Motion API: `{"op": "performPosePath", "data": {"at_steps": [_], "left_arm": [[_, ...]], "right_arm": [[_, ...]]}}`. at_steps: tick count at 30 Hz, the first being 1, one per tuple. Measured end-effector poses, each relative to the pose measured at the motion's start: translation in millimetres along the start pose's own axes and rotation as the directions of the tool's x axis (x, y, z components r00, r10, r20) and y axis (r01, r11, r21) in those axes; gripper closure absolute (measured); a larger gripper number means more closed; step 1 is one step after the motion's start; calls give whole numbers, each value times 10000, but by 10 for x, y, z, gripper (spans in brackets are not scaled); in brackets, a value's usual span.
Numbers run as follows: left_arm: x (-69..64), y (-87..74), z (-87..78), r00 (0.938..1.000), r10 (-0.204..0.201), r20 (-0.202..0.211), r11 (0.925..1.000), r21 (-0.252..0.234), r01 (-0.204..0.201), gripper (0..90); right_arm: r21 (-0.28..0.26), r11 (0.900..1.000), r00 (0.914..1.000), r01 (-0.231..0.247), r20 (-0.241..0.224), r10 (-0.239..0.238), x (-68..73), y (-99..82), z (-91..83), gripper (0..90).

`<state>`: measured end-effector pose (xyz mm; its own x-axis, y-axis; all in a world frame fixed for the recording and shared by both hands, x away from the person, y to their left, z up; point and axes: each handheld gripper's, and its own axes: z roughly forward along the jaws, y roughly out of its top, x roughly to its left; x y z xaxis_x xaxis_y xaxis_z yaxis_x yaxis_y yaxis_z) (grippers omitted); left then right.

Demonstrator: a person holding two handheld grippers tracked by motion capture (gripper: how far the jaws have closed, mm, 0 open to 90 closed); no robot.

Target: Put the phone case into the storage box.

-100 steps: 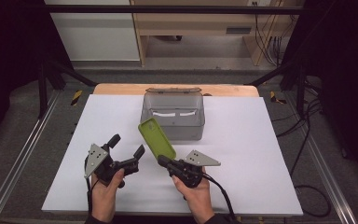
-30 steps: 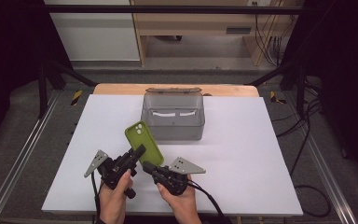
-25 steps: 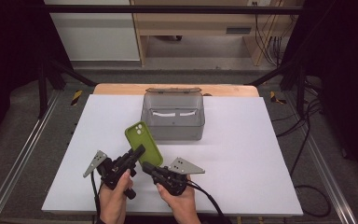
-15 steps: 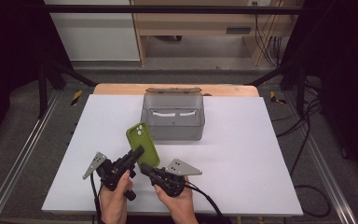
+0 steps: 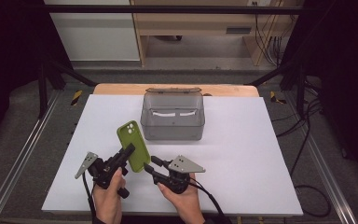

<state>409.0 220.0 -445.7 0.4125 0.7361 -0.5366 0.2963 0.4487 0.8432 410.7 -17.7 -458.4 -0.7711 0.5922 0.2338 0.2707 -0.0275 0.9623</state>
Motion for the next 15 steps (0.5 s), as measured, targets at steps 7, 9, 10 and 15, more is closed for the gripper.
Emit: {"op": "performPosePath", "data": {"at_steps": [7, 9, 10, 15], "left_arm": [[75, 45, -30, 9989, 156, -449, 9999, -63, -159, 772], [90, 49, -33, 9986, 194, -501, 9998, -27, -195, 772], [98, 49, -33, 9984, 198, -523, 9998, -29, -200, 772], [113, 54, -36, 9979, 229, -605, 9997, 1, -230, 772]], "right_arm": [[318, 9995, 9981, 79, 607, -98, -101, 34, -33, 376], [405, 9990, 9969, 177, 760, -208, -133, 47, -46, 337], [481, 9986, 9967, 214, 777, -251, -151, 53, -52, 320], [506, 9985, 9941, 230, 1043, -282, -199, 77, -85, 264]]}}
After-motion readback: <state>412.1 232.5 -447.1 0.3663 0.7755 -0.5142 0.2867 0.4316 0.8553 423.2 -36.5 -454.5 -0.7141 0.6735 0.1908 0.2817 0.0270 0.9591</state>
